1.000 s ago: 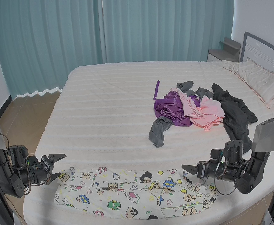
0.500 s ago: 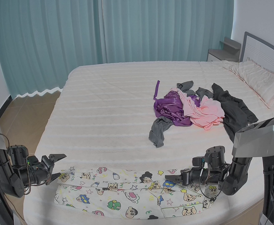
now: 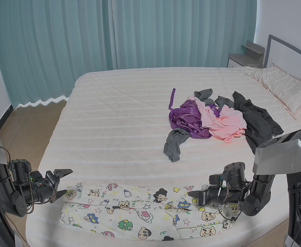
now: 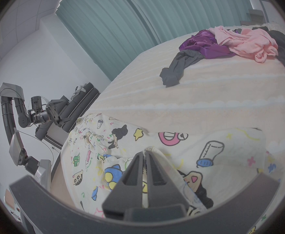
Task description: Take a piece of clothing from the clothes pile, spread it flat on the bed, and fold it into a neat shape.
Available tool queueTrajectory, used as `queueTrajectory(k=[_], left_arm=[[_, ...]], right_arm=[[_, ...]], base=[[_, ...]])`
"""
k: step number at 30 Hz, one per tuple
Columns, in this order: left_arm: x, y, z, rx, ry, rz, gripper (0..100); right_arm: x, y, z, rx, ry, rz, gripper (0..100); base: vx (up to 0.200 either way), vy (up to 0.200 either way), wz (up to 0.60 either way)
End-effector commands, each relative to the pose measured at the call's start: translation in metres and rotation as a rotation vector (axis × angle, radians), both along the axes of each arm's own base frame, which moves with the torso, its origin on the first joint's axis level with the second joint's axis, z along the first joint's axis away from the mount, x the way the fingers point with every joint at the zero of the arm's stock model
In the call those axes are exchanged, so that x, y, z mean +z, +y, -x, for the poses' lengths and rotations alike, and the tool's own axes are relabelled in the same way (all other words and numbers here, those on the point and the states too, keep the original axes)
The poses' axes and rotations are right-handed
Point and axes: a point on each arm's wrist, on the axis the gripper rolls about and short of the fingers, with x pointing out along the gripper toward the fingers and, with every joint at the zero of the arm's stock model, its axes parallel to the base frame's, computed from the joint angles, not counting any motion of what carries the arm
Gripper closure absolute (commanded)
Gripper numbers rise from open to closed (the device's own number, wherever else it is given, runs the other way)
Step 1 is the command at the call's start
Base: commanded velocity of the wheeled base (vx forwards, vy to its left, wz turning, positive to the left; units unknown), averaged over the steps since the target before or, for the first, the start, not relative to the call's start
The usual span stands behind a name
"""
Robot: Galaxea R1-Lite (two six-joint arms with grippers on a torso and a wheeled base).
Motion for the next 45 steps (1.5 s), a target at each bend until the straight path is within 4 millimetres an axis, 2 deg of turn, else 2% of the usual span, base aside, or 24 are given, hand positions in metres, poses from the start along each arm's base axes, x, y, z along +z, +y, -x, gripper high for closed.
queueTrajectory(k=[1,4,8,17,18,22,30,31,38,41,45], left_arm=[[0.0,0.0,0.0,0.001,0.001,0.0,0],[0.0,0.0,0.0,0.001,0.001,0.0,0],[0.0,0.0,0.0,0.001,0.001,0.0,0],[0.0,0.0,0.0,0.001,0.001,0.0,0],[0.0,0.0,0.0,0.001,0.001,0.0,0],[0.0,0.0,0.0,0.001,0.001,0.0,0],[0.0,0.0,0.0,0.001,0.001,0.0,0],[0.0,0.0,0.0,0.001,0.001,0.0,0],[0.0,0.0,0.0,0.0,0.0,-0.001,0],[0.0,0.0,0.0,0.001,0.001,0.0,0],[0.0,0.0,0.0,0.0,0.0,-0.001,0]], right_arm=[[0.012,0.002,-0.001,0.002,-0.036,-0.016,100],[0.023,0.008,0.0,0.019,-0.065,-0.03,100],[0.027,0.011,-0.001,0.022,-0.08,-0.034,100],[0.037,0.032,-0.015,0.047,-0.087,-0.03,100],[0.039,0.036,-0.021,0.031,-0.094,-0.02,100],[0.039,0.045,-0.029,0.012,-0.095,0.002,100],[0.028,0.049,-0.025,0.026,-0.066,0.019,100],[0.028,0.049,-0.025,0.025,-0.064,0.019,0],[0.029,0.044,-0.029,-0.042,-0.08,0.033,0],[0.036,0.032,-0.03,-0.084,-0.073,0.019,0],[0.036,0.019,-0.026,-0.127,-0.044,0.027,0]], base=[[0.0,0.0,0.0],[0.0,0.0,0.0],[0.0,0.0,0.0],[0.0,0.0,0.0],[0.0,0.0,0.0],[0.0,0.0,0.0],[0.0,0.0,0.0],[0.0,0.0,0.0],[0.0,0.0,0.0],[0.0,0.0,0.0],[0.0,0.0,0.0]])
